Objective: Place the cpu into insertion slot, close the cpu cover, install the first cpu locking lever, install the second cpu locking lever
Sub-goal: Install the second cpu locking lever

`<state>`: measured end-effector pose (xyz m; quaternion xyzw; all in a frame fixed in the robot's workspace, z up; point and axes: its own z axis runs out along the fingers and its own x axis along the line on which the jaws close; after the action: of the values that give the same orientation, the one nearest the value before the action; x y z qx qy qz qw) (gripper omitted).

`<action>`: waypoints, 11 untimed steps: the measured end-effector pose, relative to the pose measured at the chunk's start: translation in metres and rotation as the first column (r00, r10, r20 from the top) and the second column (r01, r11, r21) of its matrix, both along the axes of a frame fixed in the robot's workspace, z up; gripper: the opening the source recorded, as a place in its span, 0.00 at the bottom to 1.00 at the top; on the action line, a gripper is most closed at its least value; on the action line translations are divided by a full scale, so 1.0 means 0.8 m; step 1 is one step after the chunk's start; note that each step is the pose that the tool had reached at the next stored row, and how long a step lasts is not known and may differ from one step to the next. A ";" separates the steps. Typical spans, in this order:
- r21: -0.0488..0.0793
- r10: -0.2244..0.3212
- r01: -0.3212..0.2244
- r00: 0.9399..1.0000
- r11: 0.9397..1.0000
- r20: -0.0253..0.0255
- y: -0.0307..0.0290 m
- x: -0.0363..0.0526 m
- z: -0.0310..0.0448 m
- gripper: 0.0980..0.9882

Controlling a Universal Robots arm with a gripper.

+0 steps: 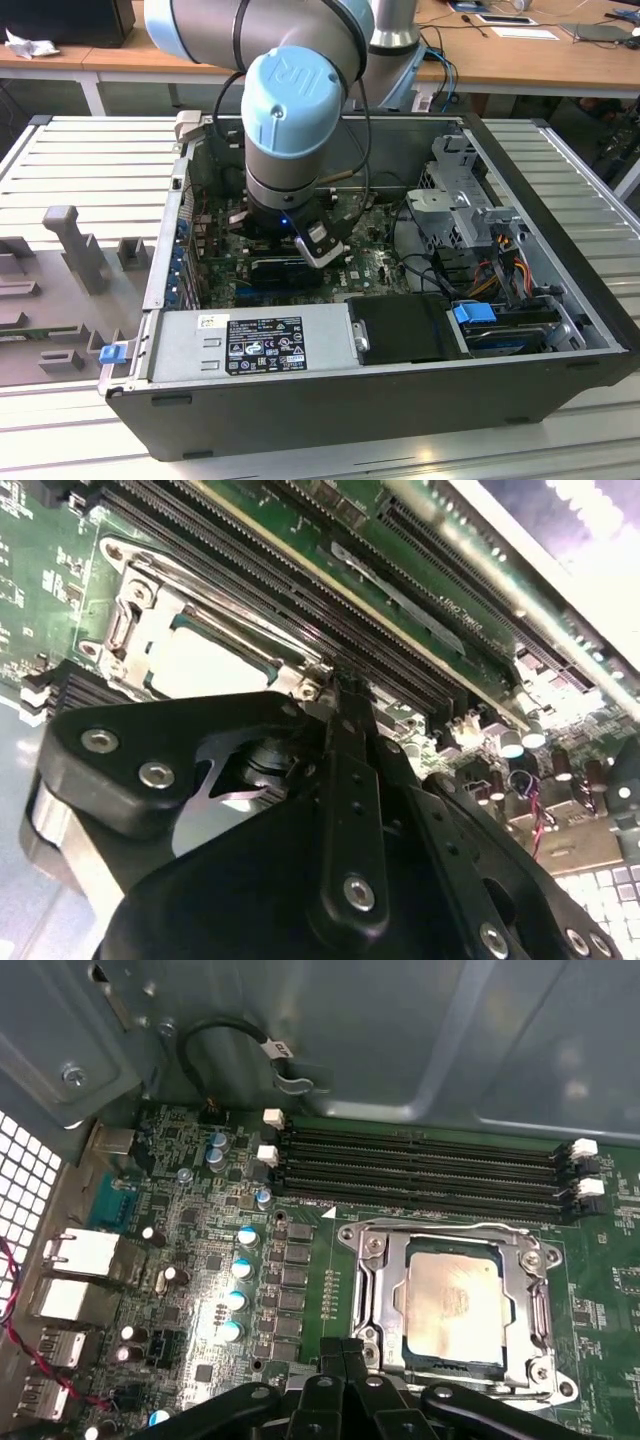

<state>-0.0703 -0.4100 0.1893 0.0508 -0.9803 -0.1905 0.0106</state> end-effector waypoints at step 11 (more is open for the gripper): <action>0.001 0.000 0.000 1.000 1.000 0.000 0.0000 0.000 0.0444 0.01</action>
<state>-0.0705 -0.4100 0.2248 0.0508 -0.9803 -0.1908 0.0105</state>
